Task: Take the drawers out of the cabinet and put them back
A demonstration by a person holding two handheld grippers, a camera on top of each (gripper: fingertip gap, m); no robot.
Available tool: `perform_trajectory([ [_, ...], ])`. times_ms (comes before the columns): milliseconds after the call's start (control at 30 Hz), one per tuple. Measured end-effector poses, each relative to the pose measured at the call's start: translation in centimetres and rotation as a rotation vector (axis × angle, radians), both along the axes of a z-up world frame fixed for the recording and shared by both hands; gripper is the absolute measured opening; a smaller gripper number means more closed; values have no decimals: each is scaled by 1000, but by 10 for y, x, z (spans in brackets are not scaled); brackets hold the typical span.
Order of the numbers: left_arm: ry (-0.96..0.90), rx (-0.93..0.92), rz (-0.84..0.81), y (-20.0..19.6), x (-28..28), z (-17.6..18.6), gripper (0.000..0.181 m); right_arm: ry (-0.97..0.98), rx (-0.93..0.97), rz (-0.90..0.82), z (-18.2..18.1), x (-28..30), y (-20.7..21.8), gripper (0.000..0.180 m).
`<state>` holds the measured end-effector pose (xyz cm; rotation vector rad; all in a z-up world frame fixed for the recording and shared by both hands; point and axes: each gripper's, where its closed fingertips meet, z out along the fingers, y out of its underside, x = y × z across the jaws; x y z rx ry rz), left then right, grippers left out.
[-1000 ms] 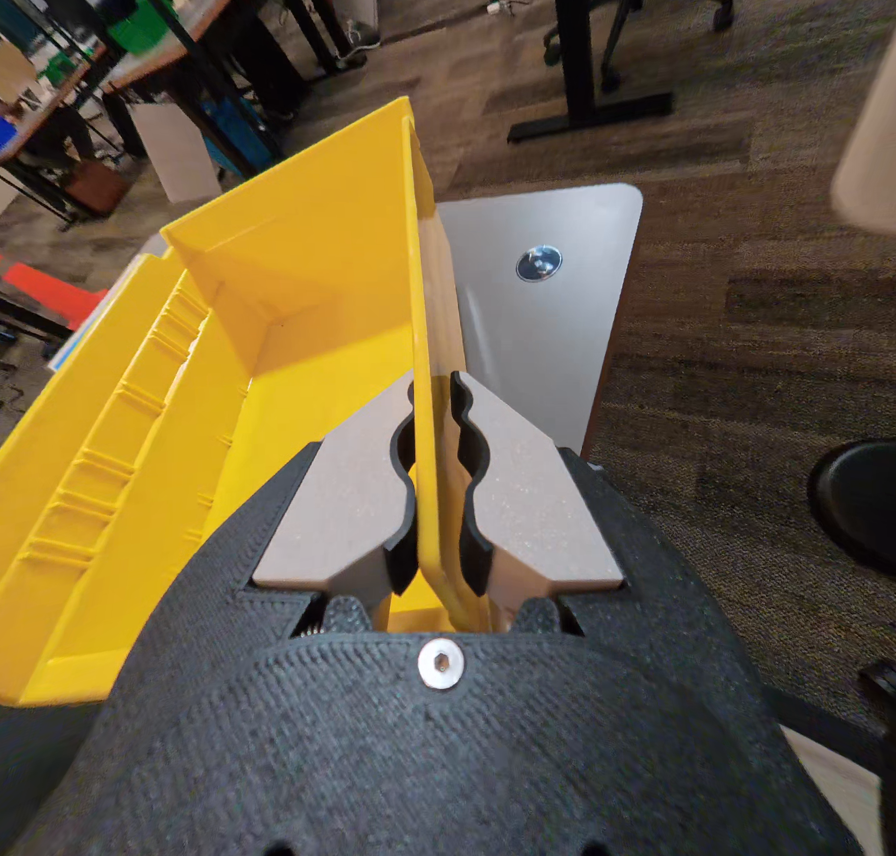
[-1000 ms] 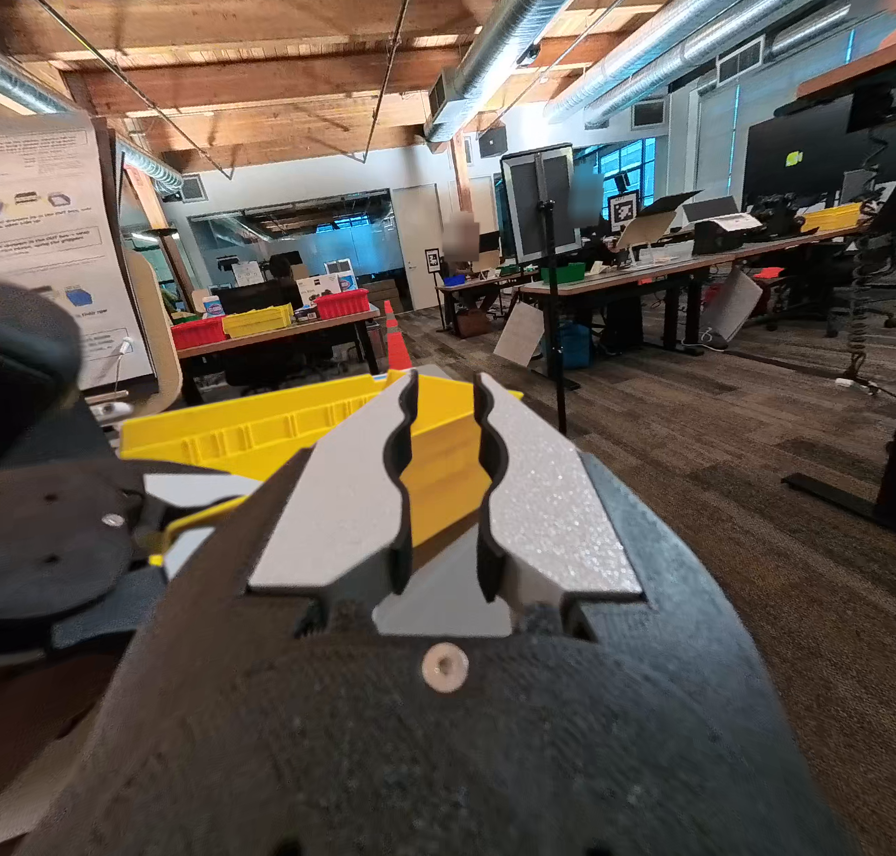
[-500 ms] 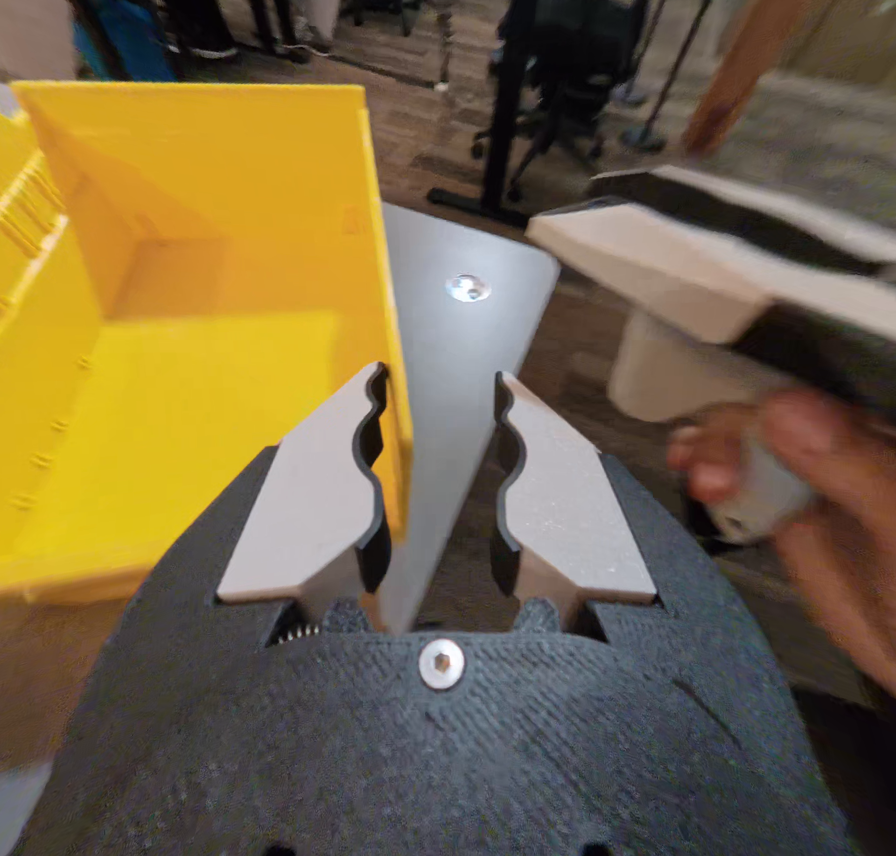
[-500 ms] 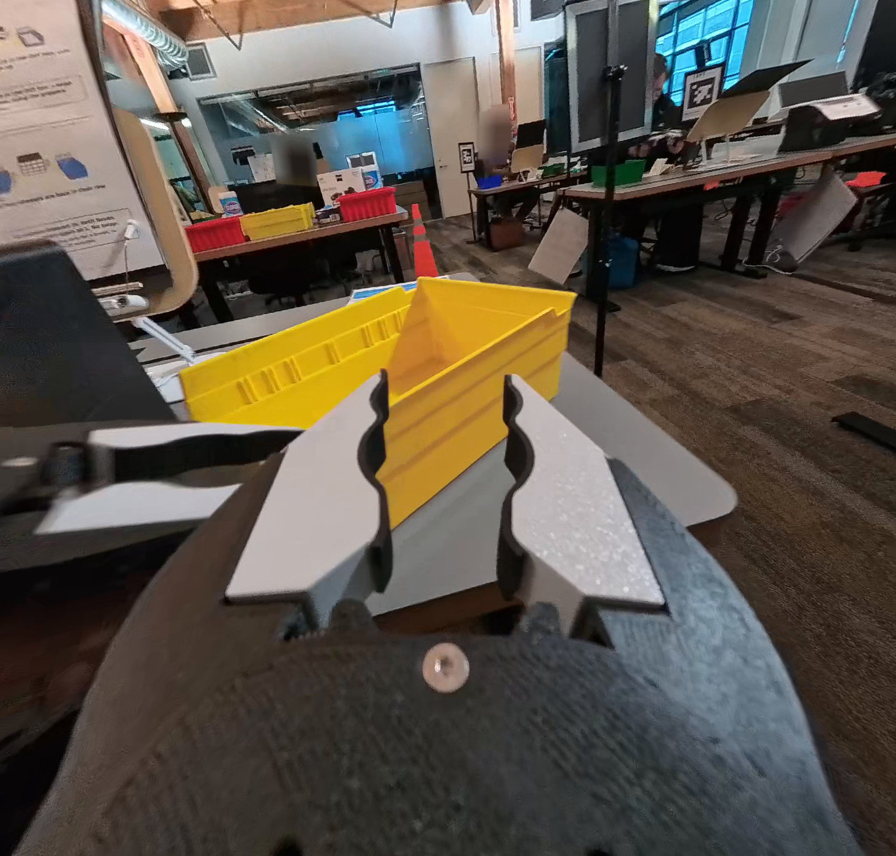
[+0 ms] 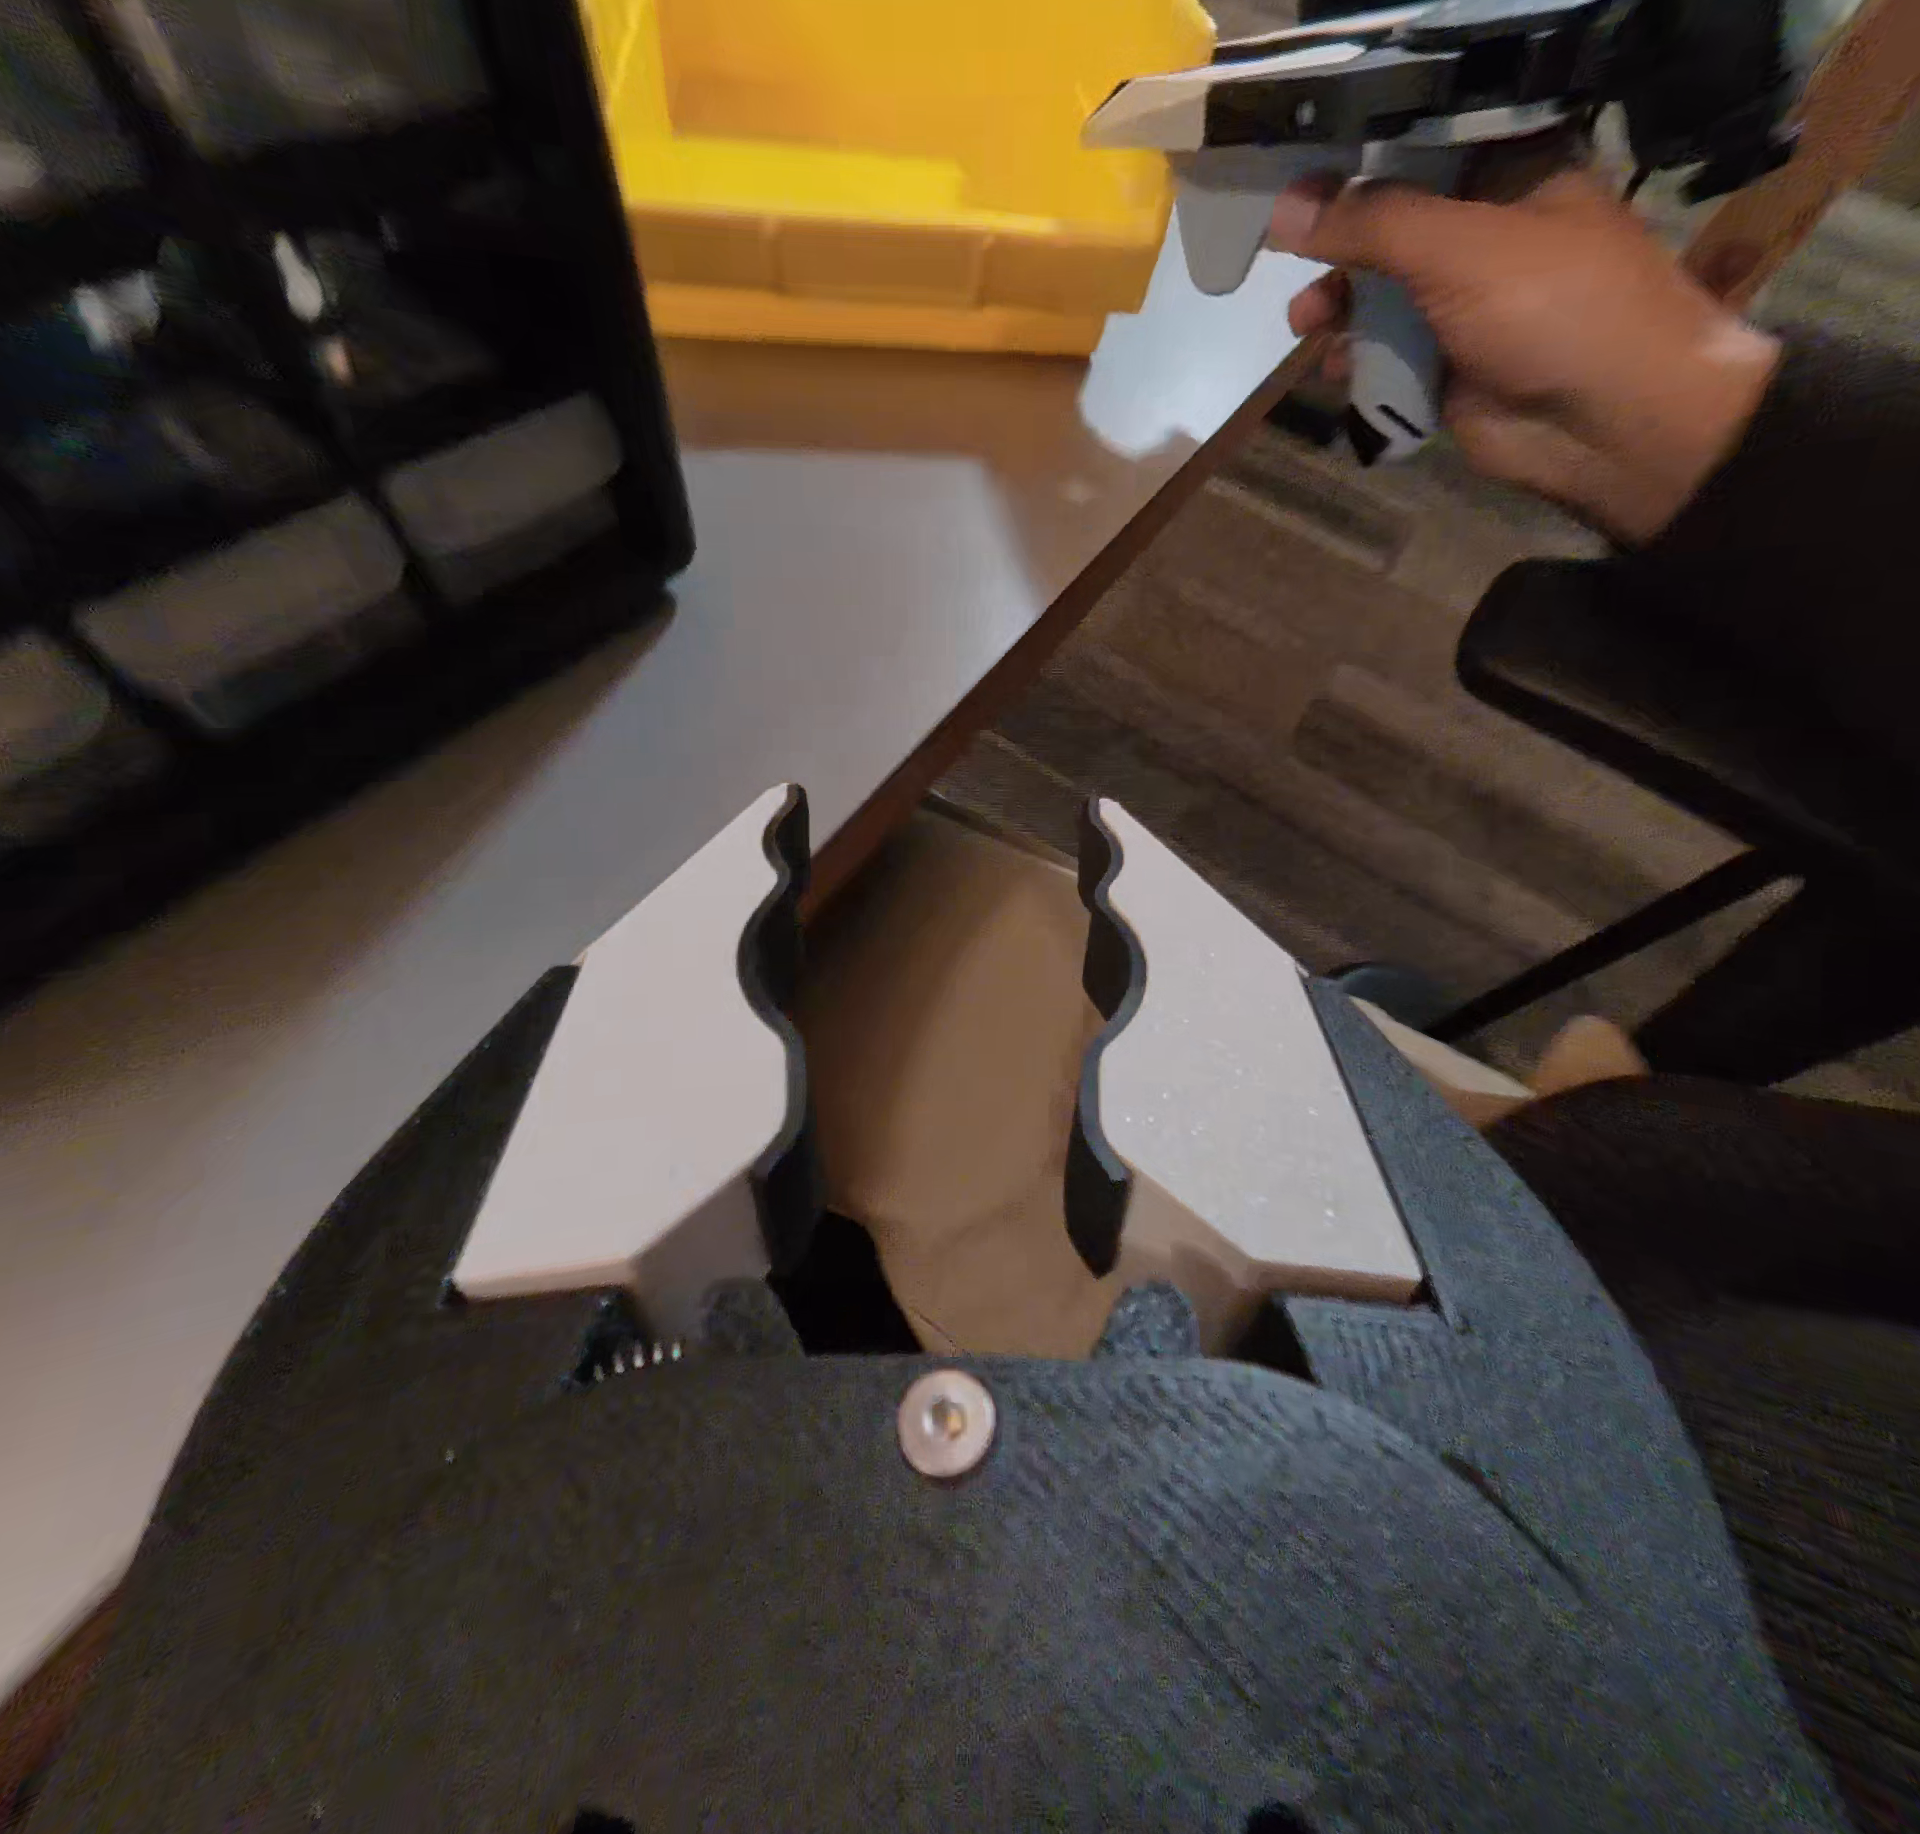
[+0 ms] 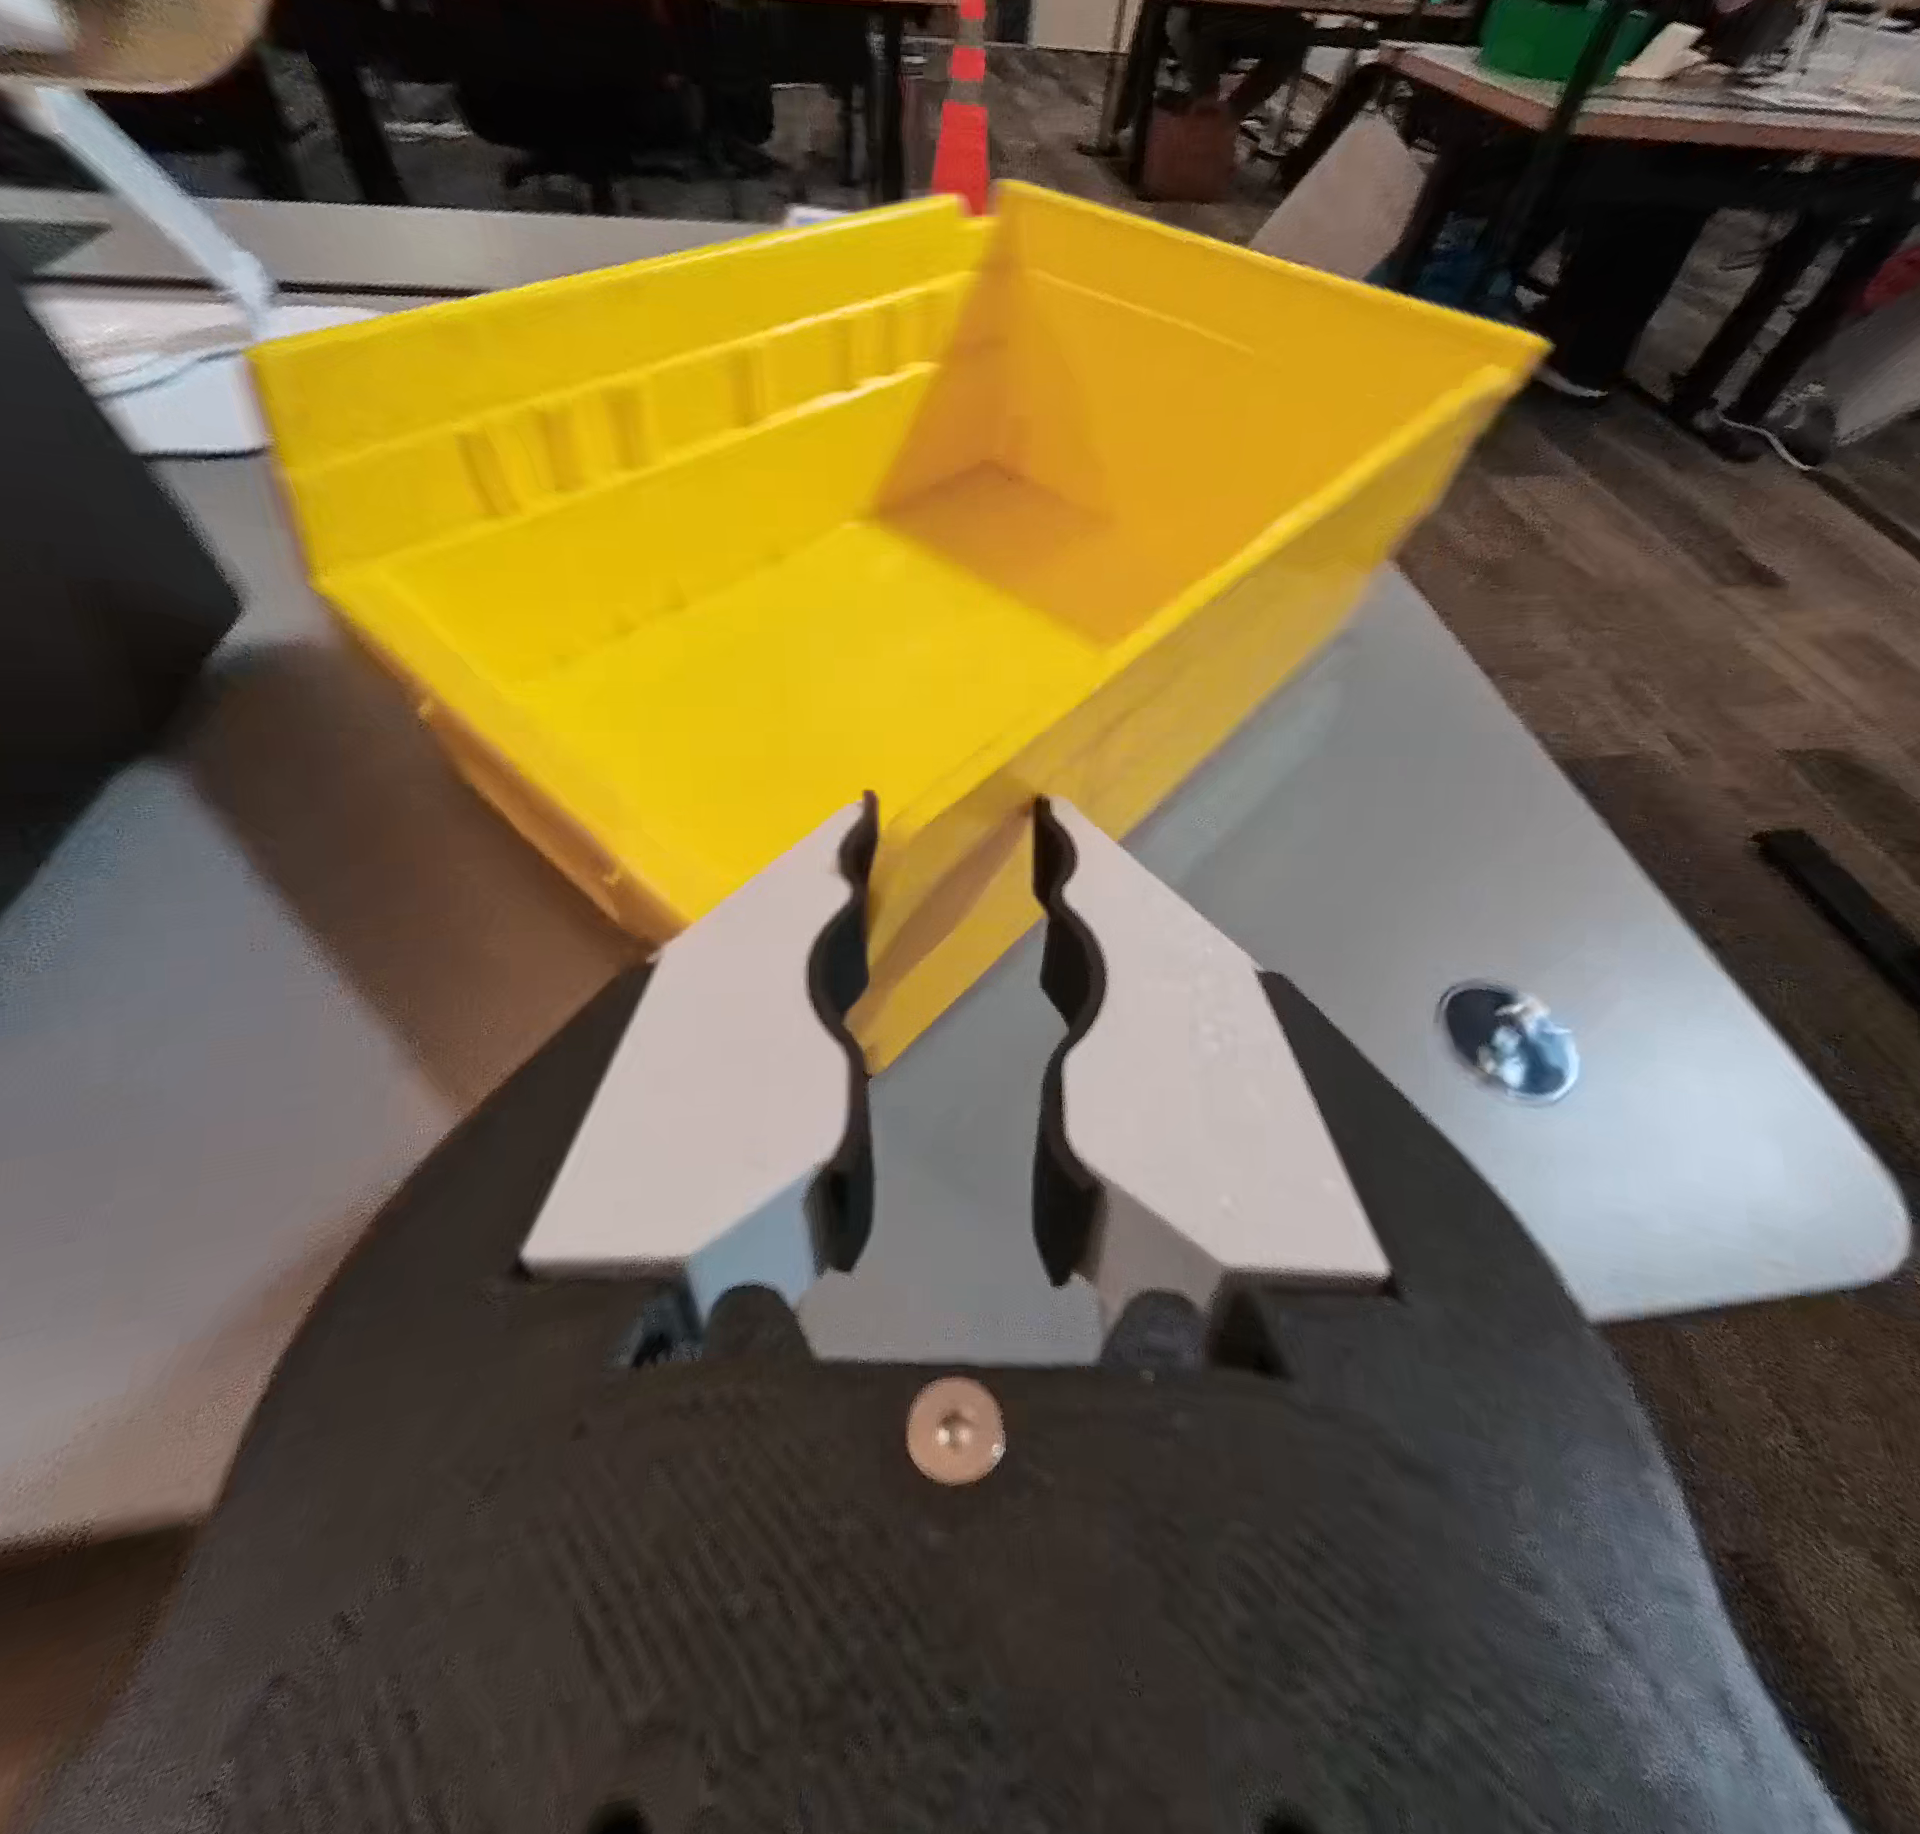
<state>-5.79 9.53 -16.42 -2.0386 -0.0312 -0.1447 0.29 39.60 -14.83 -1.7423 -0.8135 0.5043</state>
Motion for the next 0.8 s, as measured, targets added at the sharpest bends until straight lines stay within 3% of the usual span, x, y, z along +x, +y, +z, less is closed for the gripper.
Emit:
perform_trajectory([
  [33, -66, 2, -2, -9, 3, 3, 50, 4, 1, -24, -1, 1, 17, 21],
  [100, -152, 40, -7, -21, 7, 15, 51, 2, 19, -81, -1, 7, 54, 8],
  [200, -74, 87, 24, -32, -4, 21, 50, 60, 2, -163, -1, 27, 96, 1],
  [300, 58, 52, 47, -33, -21, 12, 48, 180, -96, -119, -1, 37, 108, 0],
  [500, 155, 45, 115, -29, -52, 2, 45, 178, -31, -68, -1, 61, 119, 1],
  [567, 189, 108, 192, -30, -74, 14, 48, 156, 4, -118, -1, 71, 128, 6],
  [667, 226, 239, 359, -43, -118, 44, 55, 138, 8, -235, 11, 92, 131, 38],
  [733, 235, 330, 476, -58, -151, 63, 61, 191, 106, -241, 47, 95, 112, 51],
  [800, 229, 407, 565, -73, -185, 76, 67, 289, 217, -169, 91, 78, 73, 53],
])
